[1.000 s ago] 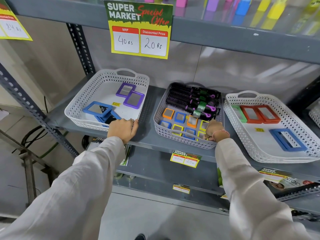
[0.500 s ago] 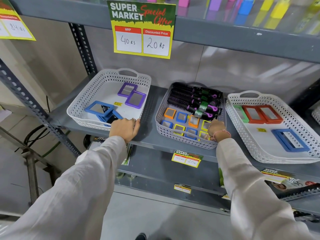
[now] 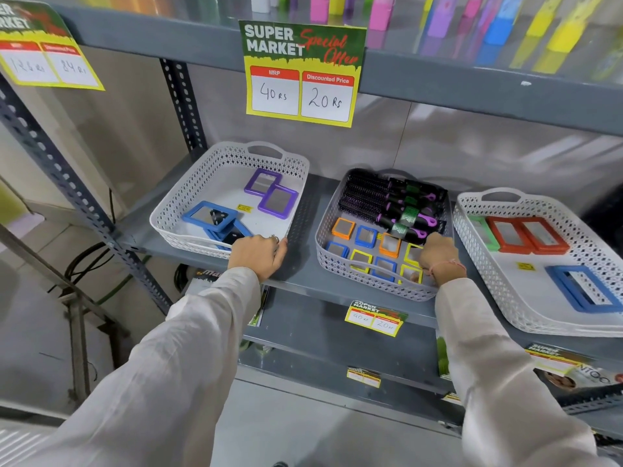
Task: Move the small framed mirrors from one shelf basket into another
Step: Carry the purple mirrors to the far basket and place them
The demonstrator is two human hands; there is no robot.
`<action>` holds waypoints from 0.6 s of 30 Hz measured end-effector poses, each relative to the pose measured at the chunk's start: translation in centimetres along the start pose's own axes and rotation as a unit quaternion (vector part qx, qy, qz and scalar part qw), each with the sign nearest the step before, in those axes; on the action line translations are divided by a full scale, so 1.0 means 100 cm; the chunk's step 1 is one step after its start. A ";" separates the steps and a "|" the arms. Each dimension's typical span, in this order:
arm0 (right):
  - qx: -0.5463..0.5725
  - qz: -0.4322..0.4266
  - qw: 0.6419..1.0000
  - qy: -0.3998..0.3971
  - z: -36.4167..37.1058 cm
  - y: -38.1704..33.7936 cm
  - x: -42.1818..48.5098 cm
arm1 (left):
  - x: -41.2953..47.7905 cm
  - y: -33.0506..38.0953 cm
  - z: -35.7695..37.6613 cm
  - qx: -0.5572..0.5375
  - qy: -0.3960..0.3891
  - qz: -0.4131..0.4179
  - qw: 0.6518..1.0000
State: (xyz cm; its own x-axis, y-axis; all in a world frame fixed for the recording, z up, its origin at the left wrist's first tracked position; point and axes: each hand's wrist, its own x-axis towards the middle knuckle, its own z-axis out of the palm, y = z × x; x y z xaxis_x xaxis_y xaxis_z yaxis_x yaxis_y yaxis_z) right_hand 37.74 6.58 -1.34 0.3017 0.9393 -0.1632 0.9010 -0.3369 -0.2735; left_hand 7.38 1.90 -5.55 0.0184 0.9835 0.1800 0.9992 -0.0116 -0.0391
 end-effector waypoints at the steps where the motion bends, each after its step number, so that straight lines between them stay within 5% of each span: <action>1: -0.007 -0.003 1.000 0.006 -0.003 -0.004 0.002 | 0.000 0.000 0.000 -0.001 -0.002 0.001 1.000; 18: 0.115 -0.191 0.973 -0.063 0.010 -0.175 0.041 | 0.004 -0.001 -0.004 0.013 -0.025 0.013 1.000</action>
State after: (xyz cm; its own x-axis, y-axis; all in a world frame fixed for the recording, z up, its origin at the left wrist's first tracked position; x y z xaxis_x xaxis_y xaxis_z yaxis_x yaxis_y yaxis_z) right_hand 22.88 16.30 1.80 -0.0954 0.9884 -0.1179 0.8416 0.0168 -0.5399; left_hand 7.26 2.18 -5.06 0.0425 0.9908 0.1287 0.9971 -0.0338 -0.0687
